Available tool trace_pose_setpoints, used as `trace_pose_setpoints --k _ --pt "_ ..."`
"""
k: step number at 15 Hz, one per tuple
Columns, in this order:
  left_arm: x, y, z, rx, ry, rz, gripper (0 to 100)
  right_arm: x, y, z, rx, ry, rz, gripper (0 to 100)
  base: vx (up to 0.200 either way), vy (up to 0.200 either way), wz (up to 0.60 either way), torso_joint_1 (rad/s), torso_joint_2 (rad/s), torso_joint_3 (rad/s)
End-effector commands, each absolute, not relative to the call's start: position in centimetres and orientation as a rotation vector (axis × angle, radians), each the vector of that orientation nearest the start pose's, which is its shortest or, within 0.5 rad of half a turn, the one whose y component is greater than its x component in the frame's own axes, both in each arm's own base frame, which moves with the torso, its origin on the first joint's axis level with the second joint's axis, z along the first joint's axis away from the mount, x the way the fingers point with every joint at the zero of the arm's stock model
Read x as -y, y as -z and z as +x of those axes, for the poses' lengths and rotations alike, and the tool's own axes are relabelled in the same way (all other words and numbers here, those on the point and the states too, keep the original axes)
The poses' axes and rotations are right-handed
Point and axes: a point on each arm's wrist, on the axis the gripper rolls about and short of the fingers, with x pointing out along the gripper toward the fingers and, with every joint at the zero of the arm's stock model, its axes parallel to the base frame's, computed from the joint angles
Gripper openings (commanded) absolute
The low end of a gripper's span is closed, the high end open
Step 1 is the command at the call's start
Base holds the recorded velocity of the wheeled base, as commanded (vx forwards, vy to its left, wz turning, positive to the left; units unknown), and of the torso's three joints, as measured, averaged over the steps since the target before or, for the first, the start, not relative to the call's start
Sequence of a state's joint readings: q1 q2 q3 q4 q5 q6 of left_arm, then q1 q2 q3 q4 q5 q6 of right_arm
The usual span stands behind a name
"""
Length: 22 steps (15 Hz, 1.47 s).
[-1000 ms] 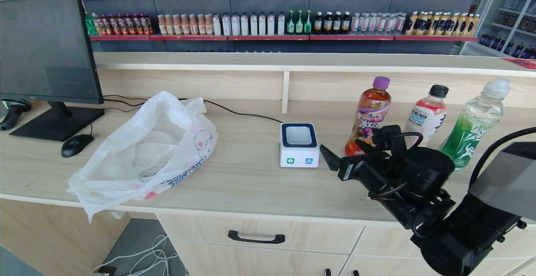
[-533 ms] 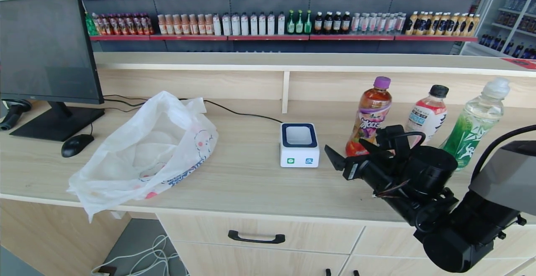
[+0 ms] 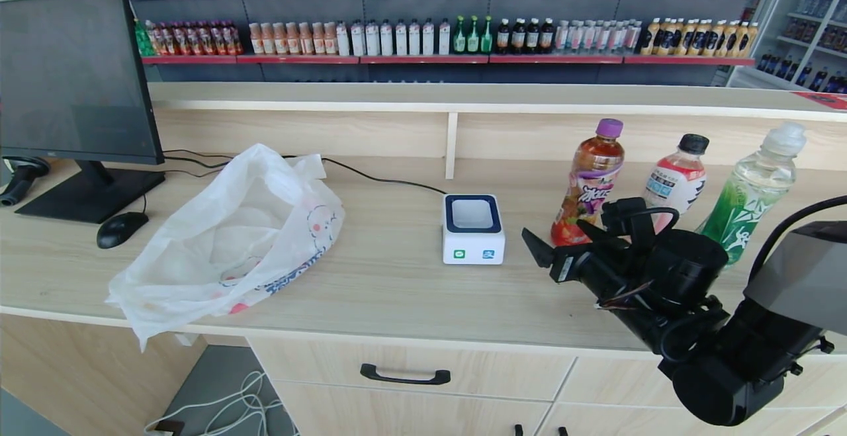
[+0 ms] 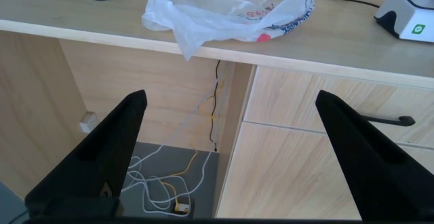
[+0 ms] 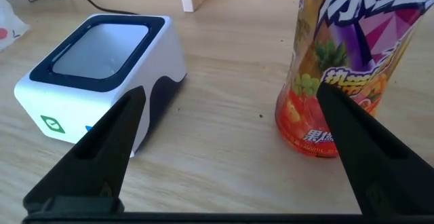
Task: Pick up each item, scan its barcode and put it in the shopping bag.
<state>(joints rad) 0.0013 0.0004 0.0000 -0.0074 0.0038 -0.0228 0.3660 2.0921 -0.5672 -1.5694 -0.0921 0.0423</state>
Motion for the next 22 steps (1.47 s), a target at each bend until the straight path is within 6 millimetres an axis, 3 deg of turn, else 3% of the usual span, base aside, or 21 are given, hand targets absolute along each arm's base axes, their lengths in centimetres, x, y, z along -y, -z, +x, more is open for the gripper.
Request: trace_pose_setpoints --k 1,13,18,22 --pt "0.0 -7.6 -2.3 0.006 -0.006 -0.023 100 -11.8 -9.5 31.3 0.041 -0.274 0.052 100 0.0 0.0 0.0 0.0 0.0 0.0" --pt "0.0 -7.6 -2.3 0.008 -0.006 -0.021 100 -10.2 -10.1 31.4 0.057 -0.23 0.054 100 0.0 0.0 0.0 0.0 0.0 0.0" --pt "0.0 -7.7 -2.3 0.011 -0.004 -0.023 100 -8.6 -10.1 32.3 0.062 -0.215 0.052 100 0.0 0.0 0.0 0.0 0.0 0.0" --pt "0.0 -7.7 -2.3 0.011 -0.004 -0.022 100 -8.7 -10.2 32.7 0.076 -0.213 0.054 100 0.0 0.0 0.0 0.0 0.0 0.0"
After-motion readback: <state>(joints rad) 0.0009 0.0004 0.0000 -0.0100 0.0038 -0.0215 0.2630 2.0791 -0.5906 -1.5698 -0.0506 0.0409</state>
